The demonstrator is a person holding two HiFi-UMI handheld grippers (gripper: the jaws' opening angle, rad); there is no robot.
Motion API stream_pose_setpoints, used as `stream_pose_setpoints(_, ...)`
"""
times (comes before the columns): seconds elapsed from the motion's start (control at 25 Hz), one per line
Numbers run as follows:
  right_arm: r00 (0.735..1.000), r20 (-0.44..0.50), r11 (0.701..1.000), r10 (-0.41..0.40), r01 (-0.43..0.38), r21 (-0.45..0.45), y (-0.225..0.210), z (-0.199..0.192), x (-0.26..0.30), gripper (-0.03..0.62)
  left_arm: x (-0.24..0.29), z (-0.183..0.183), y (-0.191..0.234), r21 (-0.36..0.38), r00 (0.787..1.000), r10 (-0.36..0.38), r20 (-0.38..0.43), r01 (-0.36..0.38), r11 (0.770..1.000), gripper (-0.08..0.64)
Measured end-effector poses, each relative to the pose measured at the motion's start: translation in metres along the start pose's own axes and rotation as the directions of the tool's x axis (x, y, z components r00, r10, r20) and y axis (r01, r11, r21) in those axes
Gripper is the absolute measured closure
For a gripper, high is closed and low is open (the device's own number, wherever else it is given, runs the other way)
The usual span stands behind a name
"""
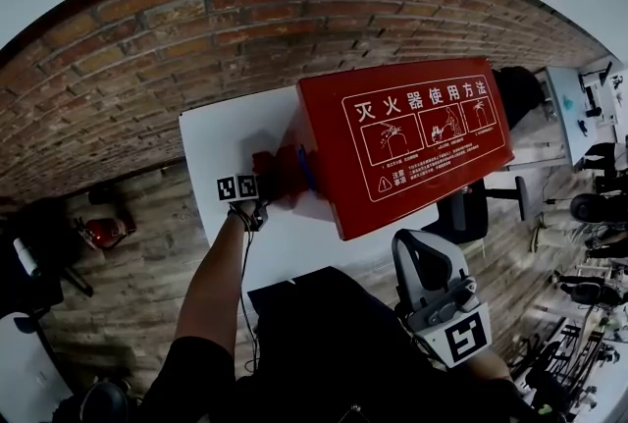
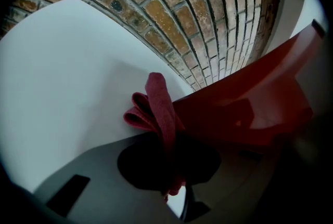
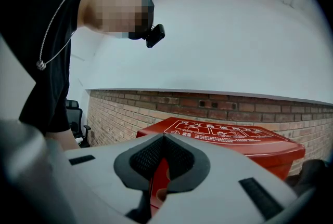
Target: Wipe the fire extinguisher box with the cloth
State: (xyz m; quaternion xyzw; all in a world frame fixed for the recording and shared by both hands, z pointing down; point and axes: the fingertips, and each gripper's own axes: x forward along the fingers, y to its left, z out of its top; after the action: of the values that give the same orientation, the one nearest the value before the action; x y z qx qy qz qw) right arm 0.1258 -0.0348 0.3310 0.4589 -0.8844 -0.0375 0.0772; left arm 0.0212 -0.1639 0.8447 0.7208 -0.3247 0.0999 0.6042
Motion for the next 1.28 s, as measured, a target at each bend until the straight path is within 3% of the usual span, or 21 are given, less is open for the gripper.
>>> stream_pose_setpoints(0.8,1.000,0.010,1.000,0.019,-0.019,0.004,0.009,0.003,-0.001,0.572,-0.005,-0.039,-0.006,0.020,1.000,0.010,-0.013,-0.009,1.000,0.468)
stream_pose_setpoints(1.28,0.999,0.019,0.999,0.034,-0.034,0.006,0.013,0.005,0.003,0.572,-0.008,-0.062,-0.007,-0.009,1.000,0.013,-0.011,-0.013,1.000,0.468)
